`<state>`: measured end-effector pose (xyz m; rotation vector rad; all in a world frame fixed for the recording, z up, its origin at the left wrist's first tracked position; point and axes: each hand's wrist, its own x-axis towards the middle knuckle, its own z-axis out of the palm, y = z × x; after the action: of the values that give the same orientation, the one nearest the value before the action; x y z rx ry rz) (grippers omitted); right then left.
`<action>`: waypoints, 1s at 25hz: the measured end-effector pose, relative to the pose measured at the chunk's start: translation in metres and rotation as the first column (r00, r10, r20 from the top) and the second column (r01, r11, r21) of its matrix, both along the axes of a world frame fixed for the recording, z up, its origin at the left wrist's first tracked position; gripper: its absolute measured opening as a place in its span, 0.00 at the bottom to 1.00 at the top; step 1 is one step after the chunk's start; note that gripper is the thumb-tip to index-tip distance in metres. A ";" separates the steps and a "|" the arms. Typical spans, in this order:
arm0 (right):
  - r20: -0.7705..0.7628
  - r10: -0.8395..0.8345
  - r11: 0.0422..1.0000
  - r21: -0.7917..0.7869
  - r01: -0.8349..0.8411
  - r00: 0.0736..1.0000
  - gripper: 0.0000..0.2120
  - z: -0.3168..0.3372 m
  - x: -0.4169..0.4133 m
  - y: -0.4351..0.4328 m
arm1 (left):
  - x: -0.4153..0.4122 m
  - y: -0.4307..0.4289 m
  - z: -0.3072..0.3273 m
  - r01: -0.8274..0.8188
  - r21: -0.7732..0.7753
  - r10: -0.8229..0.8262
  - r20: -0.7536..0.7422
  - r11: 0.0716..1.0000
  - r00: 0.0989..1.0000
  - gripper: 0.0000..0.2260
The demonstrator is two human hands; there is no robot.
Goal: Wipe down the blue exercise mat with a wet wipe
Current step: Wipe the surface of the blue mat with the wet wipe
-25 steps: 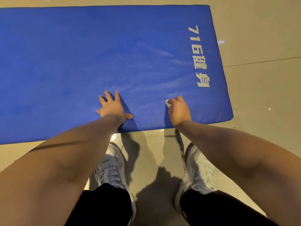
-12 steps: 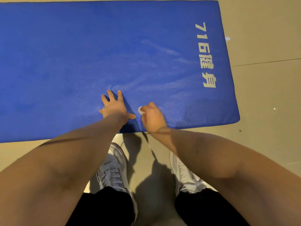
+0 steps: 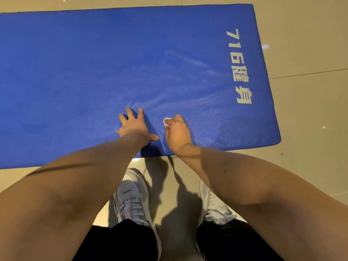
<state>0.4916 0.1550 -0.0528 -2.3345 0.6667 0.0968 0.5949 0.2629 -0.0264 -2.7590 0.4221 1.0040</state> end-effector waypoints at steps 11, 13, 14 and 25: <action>-0.101 -0.300 0.949 -0.137 0.285 0.949 0.11 0.001 -0.002 -0.095 | 0.023 -0.022 -0.003 -0.140 -0.106 0.144 0.035 0.984 0.989 0.52; -0.201 -0.239 0.966 -0.145 0.212 0.950 0.11 0.002 0.010 -0.070 | 0.028 -0.026 -0.002 -0.159 -0.112 0.164 0.044 0.981 0.985 0.51; -0.183 -0.263 0.964 -0.089 0.251 0.947 0.10 -0.002 0.018 -0.055 | 0.030 -0.029 -0.002 -0.152 -0.114 0.161 0.079 0.982 0.984 0.50; -0.075 -0.206 0.962 -0.199 0.188 0.976 0.13 -0.014 0.036 -0.114 | 0.047 -0.040 0.002 -0.259 -0.058 0.261 0.028 0.964 0.965 0.57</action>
<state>0.5273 0.0409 -0.0668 -2.4416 0.9920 0.0564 0.6424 0.2229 -0.0243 -2.9319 0.0815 1.0091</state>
